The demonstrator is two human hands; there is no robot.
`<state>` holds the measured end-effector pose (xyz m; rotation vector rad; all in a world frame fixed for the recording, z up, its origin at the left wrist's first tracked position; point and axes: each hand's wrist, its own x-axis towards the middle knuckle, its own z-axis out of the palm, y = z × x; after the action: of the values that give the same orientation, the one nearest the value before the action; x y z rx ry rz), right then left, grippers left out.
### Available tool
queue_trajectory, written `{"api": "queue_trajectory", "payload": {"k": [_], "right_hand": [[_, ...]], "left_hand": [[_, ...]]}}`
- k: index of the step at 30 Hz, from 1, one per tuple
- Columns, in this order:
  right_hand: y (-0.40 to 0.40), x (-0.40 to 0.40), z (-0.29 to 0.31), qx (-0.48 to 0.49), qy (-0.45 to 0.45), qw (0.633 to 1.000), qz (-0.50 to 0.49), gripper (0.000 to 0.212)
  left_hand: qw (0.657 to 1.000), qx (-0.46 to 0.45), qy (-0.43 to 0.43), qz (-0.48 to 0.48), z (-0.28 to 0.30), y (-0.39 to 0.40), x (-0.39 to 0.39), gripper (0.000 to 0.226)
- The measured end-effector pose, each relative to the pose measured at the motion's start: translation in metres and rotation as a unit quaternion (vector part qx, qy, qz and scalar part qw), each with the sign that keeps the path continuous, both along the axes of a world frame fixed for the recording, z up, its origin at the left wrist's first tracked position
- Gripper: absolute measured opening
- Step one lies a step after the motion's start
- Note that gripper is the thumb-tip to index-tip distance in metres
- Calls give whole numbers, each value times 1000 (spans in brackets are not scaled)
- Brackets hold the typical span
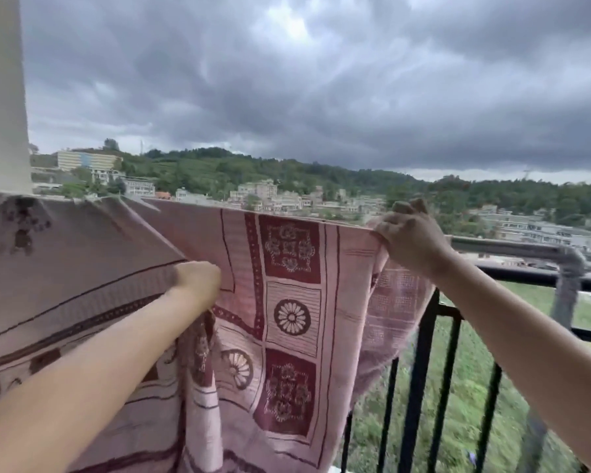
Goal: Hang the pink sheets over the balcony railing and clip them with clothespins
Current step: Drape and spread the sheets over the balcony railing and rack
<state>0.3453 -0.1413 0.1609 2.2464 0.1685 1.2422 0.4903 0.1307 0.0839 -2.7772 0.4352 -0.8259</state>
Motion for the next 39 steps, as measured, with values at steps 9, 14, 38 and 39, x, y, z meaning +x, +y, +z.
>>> {"api": "queue_trajectory", "payload": {"k": [9, 14, 38, 39], "right_hand": [[-5, -65, -14, -20, 6, 998, 51, 18], [-35, -63, -44, 119, 17, 993, -12, 13], [-220, -109, 7, 97, -63, 990, -84, 23], [-234, -121, 10, 102, -57, 990, -77, 22]], "left_hand": [[935, -166, -127, -285, 32, -101, -84, 33], [948, -126, -119, -268, 15, -108, -78, 19], [852, -219, -194, -434, 41, -281, -86, 44], [848, -222, -202, -437, 41, -295, -95, 34]]}}
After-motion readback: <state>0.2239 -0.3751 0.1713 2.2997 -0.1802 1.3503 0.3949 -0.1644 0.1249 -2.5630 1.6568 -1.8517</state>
